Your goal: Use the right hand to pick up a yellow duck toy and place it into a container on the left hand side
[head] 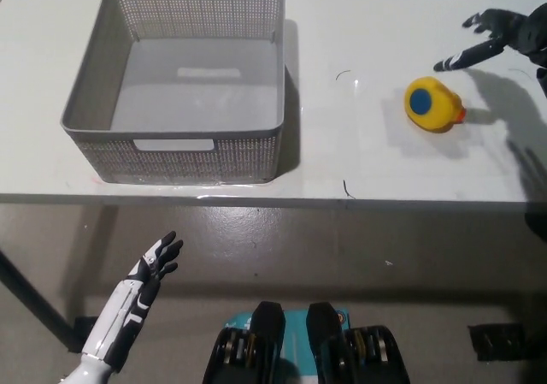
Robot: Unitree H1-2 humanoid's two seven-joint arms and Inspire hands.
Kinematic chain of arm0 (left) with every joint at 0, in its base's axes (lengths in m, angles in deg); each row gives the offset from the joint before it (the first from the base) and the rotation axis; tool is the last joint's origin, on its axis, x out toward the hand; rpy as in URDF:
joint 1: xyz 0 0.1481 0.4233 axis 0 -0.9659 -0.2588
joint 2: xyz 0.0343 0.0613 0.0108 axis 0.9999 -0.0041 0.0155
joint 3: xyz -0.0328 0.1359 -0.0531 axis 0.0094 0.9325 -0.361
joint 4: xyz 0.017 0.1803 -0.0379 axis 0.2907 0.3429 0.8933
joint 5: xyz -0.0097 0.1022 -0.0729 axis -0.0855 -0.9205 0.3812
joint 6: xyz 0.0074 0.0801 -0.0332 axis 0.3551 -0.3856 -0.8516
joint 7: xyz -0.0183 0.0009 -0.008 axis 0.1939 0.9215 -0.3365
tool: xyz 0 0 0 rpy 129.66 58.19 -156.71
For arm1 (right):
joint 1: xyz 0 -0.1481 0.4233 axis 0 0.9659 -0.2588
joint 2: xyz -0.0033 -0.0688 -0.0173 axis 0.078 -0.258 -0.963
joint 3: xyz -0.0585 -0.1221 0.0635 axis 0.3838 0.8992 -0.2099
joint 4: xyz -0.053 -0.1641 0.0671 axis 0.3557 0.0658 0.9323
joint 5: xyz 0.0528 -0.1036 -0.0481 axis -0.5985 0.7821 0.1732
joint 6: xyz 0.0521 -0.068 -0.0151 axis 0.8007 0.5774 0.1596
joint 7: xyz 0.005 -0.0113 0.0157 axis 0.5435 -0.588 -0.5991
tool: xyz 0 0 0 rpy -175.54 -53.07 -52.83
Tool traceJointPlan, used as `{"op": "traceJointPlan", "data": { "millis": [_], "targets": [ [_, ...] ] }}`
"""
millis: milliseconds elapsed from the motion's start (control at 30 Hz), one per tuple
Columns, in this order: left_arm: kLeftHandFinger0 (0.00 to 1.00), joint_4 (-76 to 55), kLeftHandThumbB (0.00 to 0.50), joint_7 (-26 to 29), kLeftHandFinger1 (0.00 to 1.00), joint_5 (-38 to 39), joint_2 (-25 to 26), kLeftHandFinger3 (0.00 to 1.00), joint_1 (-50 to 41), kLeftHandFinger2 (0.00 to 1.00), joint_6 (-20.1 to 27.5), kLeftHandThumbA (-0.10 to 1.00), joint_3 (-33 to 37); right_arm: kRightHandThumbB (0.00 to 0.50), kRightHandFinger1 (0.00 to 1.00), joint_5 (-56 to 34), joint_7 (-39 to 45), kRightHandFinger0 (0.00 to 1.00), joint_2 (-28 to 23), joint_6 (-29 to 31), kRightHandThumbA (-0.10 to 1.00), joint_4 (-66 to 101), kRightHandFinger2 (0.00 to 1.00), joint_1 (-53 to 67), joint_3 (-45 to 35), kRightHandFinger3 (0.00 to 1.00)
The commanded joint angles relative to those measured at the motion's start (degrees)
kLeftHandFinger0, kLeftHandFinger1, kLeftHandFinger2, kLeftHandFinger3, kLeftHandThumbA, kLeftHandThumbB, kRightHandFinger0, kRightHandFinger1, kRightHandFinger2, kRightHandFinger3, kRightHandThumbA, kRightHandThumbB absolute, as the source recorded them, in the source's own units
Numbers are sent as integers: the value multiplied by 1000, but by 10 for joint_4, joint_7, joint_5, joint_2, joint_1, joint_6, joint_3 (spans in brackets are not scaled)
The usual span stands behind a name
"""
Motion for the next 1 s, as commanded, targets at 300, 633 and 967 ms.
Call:
{"op": "traceJointPlan", "data": {
  "millis": [300,633,967],
  "targets": [
    [1000,-10,139,-11,1000,10,9,1000,9,1000,20,1000,-3,500,1000,-31,97,1000,-24,35,1000,14,1000,-32,-8,1000],
    [1000,-10,155,-15,1000,20,11,1000,14,1000,19,1000,-8,500,1000,-15,93,1000,-14,15,932,1,1000,-45,19,1000],
    [1000,-17,196,-21,1000,22,9,1000,14,1000,29,1000,-9,485,1000,5,84,1000,-16,37,986,-15,1000,-40,64,1000]
  ]
}}
